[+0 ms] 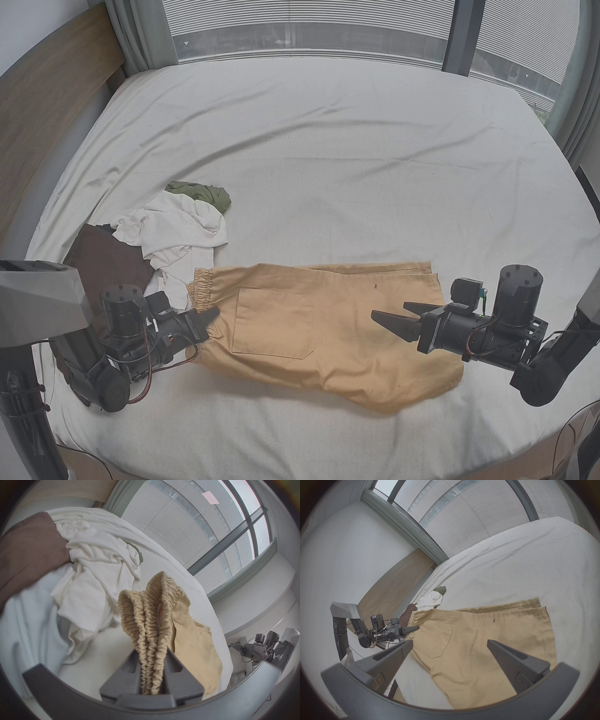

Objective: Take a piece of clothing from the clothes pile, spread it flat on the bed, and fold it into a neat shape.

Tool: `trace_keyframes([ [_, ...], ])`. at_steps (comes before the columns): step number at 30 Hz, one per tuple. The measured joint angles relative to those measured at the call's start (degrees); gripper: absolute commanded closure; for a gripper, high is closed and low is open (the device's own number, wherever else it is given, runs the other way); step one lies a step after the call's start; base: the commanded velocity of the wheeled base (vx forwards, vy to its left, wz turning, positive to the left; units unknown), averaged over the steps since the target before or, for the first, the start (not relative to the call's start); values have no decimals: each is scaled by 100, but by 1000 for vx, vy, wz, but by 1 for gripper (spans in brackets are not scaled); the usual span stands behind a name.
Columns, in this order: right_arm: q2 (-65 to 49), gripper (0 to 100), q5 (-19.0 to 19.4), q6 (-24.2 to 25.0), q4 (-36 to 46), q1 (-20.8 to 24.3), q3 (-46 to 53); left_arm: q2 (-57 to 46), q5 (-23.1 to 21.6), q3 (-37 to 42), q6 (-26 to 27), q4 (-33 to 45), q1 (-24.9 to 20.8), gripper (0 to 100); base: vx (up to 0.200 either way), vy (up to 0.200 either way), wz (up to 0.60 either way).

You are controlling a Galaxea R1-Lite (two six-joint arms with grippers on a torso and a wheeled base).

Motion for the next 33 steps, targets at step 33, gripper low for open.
trace_keyframes([
  [33,267,0,12,11,-521,63,168,-406,72,13,20,-93,-418,100,0,0,0],
])
